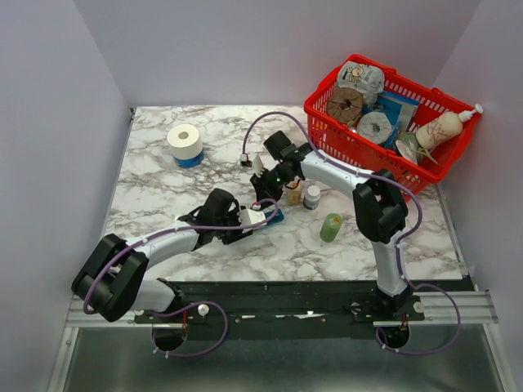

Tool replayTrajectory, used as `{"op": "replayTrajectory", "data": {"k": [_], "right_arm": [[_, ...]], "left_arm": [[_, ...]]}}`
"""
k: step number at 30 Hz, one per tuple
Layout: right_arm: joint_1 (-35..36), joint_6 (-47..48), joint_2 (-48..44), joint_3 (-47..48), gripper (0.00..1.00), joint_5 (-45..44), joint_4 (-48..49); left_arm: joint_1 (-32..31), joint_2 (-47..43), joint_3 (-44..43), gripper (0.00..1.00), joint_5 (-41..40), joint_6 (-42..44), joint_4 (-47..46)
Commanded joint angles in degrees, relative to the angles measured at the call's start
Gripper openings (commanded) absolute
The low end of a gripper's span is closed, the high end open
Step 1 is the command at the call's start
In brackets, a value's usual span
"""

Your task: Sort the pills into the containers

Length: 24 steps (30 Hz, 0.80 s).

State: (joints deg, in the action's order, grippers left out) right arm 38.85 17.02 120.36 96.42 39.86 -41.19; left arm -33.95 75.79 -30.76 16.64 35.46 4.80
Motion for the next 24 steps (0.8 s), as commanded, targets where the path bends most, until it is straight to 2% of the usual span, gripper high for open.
{"op": "replayTrajectory", "data": {"k": [1, 5, 12, 16, 24], "right_arm": [[1.31, 0.48, 1.28, -1.59, 0.14, 1.45, -1.09], [1.4, 0.82, 2.43, -1.06, 0.14, 1.8, -1.96], [1.32, 2.94, -2.58, 1.48, 0.14, 10.24, -3.9], [1.32, -0.66, -2.94, 3.68, 0.14, 6.91, -1.18], [1.23, -3.83, 4.88, 9.13, 0.14, -1.87, -0.29]], "left_arm": [[0.2, 1.29, -0.61, 0.15, -1.0, -1.19, 1.53], [0.2, 1.38, -0.7, 0.15, -1.0, -1.27, 1.44], [0.38, 1.29, -0.7, 0.15, -0.91, -1.1, 1.53], [0.29, 1.29, -0.7, 0.16, -0.91, -1.19, 1.62], [0.38, 1.38, -0.7, 0.16, -0.82, -1.27, 1.88]]}}
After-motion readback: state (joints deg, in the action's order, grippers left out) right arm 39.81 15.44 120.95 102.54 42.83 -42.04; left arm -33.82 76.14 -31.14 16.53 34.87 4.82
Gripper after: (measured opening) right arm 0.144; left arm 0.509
